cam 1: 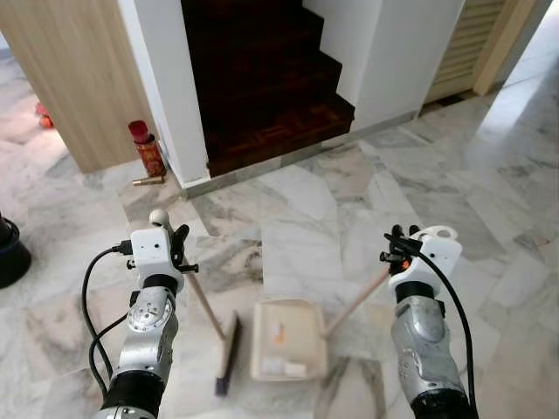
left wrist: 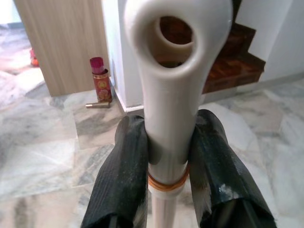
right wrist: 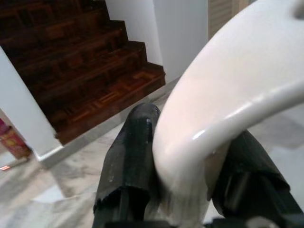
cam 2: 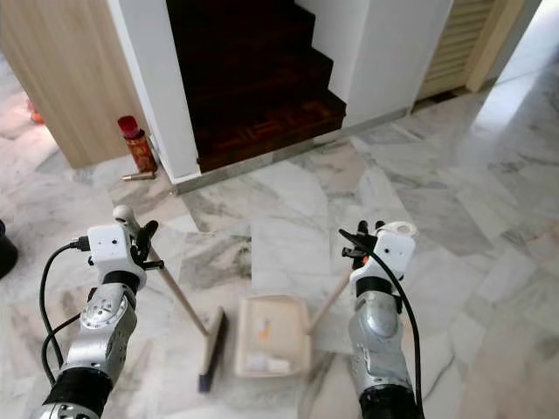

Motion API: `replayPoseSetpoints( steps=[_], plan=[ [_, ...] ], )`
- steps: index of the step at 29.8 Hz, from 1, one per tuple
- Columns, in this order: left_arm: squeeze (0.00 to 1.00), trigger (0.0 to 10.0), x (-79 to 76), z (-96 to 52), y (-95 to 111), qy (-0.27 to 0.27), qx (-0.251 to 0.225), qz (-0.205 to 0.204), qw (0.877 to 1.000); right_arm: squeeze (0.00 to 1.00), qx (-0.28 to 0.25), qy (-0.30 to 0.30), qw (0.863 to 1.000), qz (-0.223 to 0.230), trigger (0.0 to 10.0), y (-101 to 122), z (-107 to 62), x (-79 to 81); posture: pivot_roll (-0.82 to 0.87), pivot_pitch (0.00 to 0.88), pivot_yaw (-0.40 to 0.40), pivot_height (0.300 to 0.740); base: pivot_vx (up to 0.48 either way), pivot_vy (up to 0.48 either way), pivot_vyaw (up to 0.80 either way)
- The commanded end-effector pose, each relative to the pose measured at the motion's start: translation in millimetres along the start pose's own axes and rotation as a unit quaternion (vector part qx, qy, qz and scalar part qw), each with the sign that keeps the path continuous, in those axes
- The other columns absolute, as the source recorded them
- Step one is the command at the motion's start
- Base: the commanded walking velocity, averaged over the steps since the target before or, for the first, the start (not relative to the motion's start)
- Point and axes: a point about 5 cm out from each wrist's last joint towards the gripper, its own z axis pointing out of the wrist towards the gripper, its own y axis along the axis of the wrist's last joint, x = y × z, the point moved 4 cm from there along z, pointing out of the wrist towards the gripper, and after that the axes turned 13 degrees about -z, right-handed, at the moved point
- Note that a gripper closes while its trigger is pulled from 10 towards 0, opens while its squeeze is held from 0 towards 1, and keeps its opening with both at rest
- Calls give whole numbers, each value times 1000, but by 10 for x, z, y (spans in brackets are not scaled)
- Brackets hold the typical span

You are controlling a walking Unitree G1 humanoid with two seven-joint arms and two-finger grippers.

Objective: Sweep floor

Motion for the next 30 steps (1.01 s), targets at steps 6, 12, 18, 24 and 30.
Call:
replayPoseSetpoints(
  steps=[6,12,18,24,30],
  plan=[
    [0,10000,-43,35,118,-7,-21,5,1000,0,-21,-8,1000,2,10000,107,23,-45,-85,68,9,740,0,299,0],
    [0,10000,-33,35,123,-5,-21,7,1000,0,-22,-6,1000,-3,10000,116,29,-43,-86,76,8,740,0,298,0],
    [0,10000,-31,36,120,-5,-20,8,1000,0,-24,-4,1000,-6,10000,127,31,-37,-87,78,9,740,0,297,260],
    [0,10000,-32,36,118,-6,-19,7,1000,0,-24,-4,1000,-1,10000,130,31,-29,-86,77,11,740,0,296,429],
    [0,10000,-35,34,115,-6,-18,9,1000,0,-23,-3,1000,1,10000,125,30,-31,-86,75,10,740,0,296,0]
  ],
)
